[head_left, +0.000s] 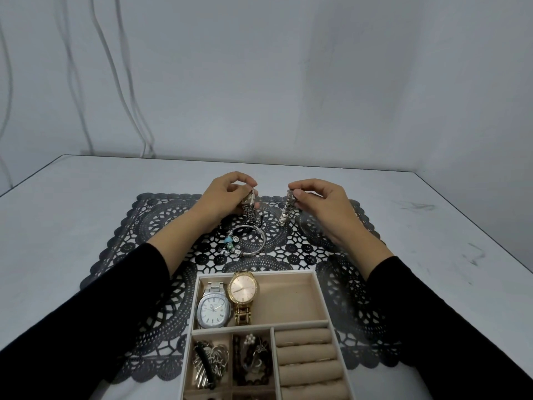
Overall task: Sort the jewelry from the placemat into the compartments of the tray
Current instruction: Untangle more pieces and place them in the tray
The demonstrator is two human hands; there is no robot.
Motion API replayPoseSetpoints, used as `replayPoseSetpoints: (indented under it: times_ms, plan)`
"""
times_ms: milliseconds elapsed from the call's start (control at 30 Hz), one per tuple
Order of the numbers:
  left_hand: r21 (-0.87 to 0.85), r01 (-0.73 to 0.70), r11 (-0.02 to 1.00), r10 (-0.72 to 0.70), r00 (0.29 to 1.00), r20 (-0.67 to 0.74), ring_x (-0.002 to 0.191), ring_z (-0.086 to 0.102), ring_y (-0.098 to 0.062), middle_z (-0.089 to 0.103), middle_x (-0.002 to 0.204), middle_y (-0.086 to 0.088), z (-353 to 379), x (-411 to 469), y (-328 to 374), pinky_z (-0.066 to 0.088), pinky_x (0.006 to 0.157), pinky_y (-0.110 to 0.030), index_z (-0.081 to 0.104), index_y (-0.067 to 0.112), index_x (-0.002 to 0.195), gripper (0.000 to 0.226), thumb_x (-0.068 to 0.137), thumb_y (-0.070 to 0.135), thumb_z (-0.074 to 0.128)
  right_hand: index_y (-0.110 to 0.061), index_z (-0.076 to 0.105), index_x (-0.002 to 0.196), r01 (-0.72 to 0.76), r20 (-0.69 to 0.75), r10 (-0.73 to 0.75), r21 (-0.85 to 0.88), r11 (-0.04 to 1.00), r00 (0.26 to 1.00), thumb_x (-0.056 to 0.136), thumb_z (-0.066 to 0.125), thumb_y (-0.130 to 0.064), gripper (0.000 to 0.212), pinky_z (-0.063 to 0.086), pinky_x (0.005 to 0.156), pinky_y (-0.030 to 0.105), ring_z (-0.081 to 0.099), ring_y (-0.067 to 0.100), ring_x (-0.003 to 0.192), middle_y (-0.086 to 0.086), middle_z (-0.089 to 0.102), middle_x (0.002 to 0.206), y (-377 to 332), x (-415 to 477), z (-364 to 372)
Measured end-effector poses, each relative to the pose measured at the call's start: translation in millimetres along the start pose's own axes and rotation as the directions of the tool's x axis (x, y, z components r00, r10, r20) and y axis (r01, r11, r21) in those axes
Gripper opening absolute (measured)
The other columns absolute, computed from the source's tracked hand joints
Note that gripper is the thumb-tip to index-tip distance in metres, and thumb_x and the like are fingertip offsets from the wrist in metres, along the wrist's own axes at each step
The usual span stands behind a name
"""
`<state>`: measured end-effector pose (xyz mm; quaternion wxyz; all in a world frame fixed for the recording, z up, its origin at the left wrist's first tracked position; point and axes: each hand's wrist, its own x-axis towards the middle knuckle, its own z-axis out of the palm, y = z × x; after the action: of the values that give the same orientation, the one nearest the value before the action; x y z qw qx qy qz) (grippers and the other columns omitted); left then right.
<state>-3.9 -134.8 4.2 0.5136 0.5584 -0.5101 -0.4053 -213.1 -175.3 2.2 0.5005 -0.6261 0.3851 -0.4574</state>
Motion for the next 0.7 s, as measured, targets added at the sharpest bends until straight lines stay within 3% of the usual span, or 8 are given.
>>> replayPoseSetpoints:
  times_ms: [67, 200, 333, 500, 567, 700]
  plan:
    - [0.011, 0.022, 1.0, -0.022, 1.0, -0.005, 0.079, 0.073, -0.025, 0.071, 0.104, -0.018, 0.9, 0.7, -1.3, 0.053, 0.09, -0.05, 0.064, 0.013, 0.097, 0.016, 0.1, 0.009, 0.049, -0.008, 0.072, 0.099, -0.016, -0.008, 0.016, -0.005, 1.0, 1.0, 0.089, 0.064, -0.005, 0.013, 0.054, 0.087, 0.037, 0.068, 0.008, 0.081, 0.01, 0.071, 0.105, 2.2, 1.2, 0.1]
    - [-0.034, 0.056, 0.998, -0.055, 0.998, 0.03, 0.078, 0.072, -0.018, 0.069, 0.107, -0.015, 0.5, -0.5, 2.4, 0.056, 0.083, -0.033, 0.064, 0.011, 0.106, 0.016, 0.099, 0.007, 0.05, -0.014, 0.073, 0.094, -0.043, -0.019, 0.043, 0.0, 0.999, 0.999, 0.089, 0.065, -0.008, 0.011, 0.055, 0.09, 0.038, 0.067, 0.012, 0.082, 0.003, 0.071, 0.097, 4.5, 4.0, -0.8]
    - [-0.092, 0.053, 0.994, -0.047, 0.996, 0.073, 0.08, 0.072, -0.016, 0.067, 0.103, -0.006, -4.6, -3.3, 1.9, 0.054, 0.089, -0.035, 0.064, 0.014, 0.11, 0.022, 0.093, 0.001, 0.058, -0.017, 0.074, 0.094, -0.059, -0.009, 0.059, -0.049, 0.997, 0.998, 0.088, 0.066, -0.011, 0.011, 0.056, 0.089, 0.037, 0.067, 0.014, 0.082, 0.002, 0.07, 0.097, 4.3, 3.9, -2.0]
    - [-0.111, -0.017, 0.994, 0.02, 0.999, 0.026, 0.083, 0.072, -0.016, 0.065, 0.108, -0.006, -10.7, -11.1, 3.0, 0.059, 0.071, -0.028, 0.065, 0.02, 0.108, 0.027, 0.092, -0.001, 0.06, -0.01, 0.072, 0.099, -0.068, -0.019, 0.068, -0.02, 0.997, 0.998, 0.085, 0.069, -0.008, 0.015, 0.057, 0.074, 0.032, 0.065, 0.02, 0.083, 0.005, 0.07, 0.097, -7.4, -5.5, -2.0]
    - [-0.108, -0.064, 0.992, 0.062, 0.998, -0.021, 0.087, 0.071, -0.02, 0.065, 0.112, -0.006, -12.8, -17.0, 4.5, 0.057, 0.072, -0.029, 0.066, 0.022, 0.109, 0.027, 0.092, 0.001, 0.061, -0.01, 0.072, 0.1, -0.052, -0.029, 0.051, -0.033, 0.998, 0.998, 0.084, 0.07, -0.008, 0.016, 0.057, 0.08, 0.036, 0.067, 0.022, 0.086, 0.005, 0.072, 0.1, -12.9, -10.2, -3.2]
    - [-0.141, -0.136, 0.981, 0.122, 0.988, -0.099, 0.09, 0.07, -0.025, 0.064, 0.116, -0.009, -15.5, -34.6, 10.1, 0.056, 0.082, -0.033, 0.066, 0.019, 0.112, 0.027, 0.093, 0.002, 0.061, -0.016, 0.074, 0.098, 0.011, -0.033, -0.014, -0.076, 0.997, 0.999, 0.083, 0.072, -0.013, 0.015, 0.053, 0.091, 0.028, 0.069, 0.012, 0.093, -0.001, 0.074, 0.097, -22.4, -19.7, -5.0]
